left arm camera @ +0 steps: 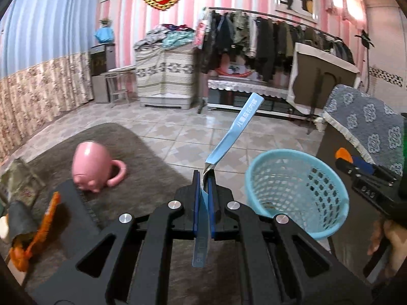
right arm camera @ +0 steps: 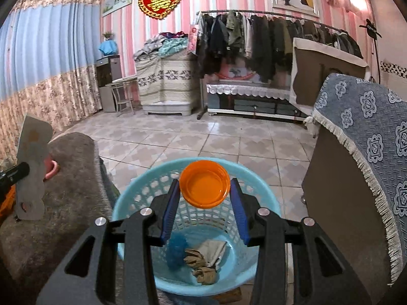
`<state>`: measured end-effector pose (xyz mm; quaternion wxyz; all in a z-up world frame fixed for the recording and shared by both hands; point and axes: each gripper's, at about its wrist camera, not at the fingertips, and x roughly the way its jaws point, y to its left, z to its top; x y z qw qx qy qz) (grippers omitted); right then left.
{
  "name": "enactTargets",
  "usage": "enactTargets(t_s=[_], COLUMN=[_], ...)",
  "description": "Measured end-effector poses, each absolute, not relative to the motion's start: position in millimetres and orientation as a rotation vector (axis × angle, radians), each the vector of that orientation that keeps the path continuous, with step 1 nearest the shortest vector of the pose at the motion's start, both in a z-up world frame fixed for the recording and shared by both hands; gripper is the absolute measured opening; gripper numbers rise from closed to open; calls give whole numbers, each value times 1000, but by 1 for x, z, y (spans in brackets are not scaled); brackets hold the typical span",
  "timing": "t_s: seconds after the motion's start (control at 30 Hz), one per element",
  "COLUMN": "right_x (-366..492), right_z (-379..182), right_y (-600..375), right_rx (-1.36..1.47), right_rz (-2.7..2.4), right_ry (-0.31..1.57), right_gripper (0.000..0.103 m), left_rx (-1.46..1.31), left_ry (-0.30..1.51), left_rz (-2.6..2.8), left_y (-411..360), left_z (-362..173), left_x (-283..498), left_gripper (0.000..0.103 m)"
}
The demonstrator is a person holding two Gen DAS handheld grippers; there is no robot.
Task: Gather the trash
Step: 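Carry the cap and receipt in both tools over the blue wastebasket, then open both tools to drop the receipt and cap into the wastebasket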
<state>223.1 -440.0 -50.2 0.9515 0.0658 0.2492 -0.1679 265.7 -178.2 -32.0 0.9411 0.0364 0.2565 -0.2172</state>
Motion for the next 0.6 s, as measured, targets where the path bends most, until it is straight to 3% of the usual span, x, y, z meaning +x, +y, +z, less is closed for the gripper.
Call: enactTargets(t_s=[0.6], right_x=[223], right_z=[-73], right_y=[-491], right_rx=[244], right_rz=[-432], right_ry=[507], right_gripper=[40], left_rx=[89], left_ry=[533], left_rz=[-647], left_y=[-292], left_z=[-54], left_x=[289], left_gripper=[4])
